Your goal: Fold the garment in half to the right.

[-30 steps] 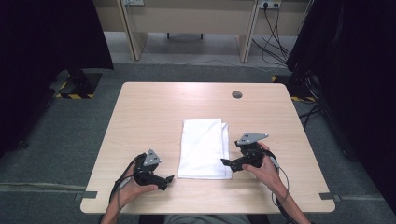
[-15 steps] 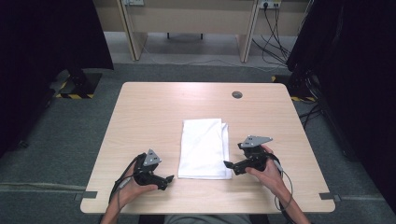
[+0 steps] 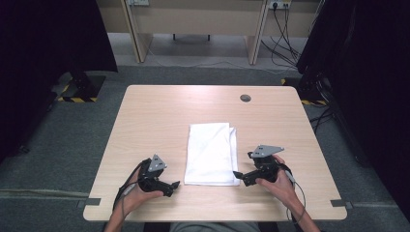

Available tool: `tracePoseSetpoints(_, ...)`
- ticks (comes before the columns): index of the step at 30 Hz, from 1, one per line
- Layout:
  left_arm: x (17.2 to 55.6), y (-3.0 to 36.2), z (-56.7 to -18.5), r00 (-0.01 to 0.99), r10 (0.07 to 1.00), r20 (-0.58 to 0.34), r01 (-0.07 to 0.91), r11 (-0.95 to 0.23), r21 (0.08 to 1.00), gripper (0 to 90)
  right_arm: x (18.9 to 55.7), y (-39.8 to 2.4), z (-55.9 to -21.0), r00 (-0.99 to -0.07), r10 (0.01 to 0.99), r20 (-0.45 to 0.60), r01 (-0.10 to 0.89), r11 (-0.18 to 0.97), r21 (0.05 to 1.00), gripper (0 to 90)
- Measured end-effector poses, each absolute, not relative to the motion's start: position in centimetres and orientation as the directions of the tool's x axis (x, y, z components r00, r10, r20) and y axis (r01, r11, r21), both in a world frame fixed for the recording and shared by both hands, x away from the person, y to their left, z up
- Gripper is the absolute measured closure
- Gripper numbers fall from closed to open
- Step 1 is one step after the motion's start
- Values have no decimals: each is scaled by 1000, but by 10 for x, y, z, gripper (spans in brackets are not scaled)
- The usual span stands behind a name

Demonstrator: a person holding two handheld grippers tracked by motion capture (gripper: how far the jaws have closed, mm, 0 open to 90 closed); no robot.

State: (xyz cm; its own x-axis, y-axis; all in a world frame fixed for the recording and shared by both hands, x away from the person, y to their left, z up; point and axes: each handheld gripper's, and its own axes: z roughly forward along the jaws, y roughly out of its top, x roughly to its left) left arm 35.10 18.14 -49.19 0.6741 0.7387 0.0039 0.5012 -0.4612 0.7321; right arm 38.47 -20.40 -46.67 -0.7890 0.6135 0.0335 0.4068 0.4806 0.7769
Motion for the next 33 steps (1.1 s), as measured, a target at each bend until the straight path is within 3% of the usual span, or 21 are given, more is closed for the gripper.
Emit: tracePoseSetpoints(33,348,184,-492,654,757,2,514,-447,732,0,361,-233,-476,-756,654,33,434,463,773,43)
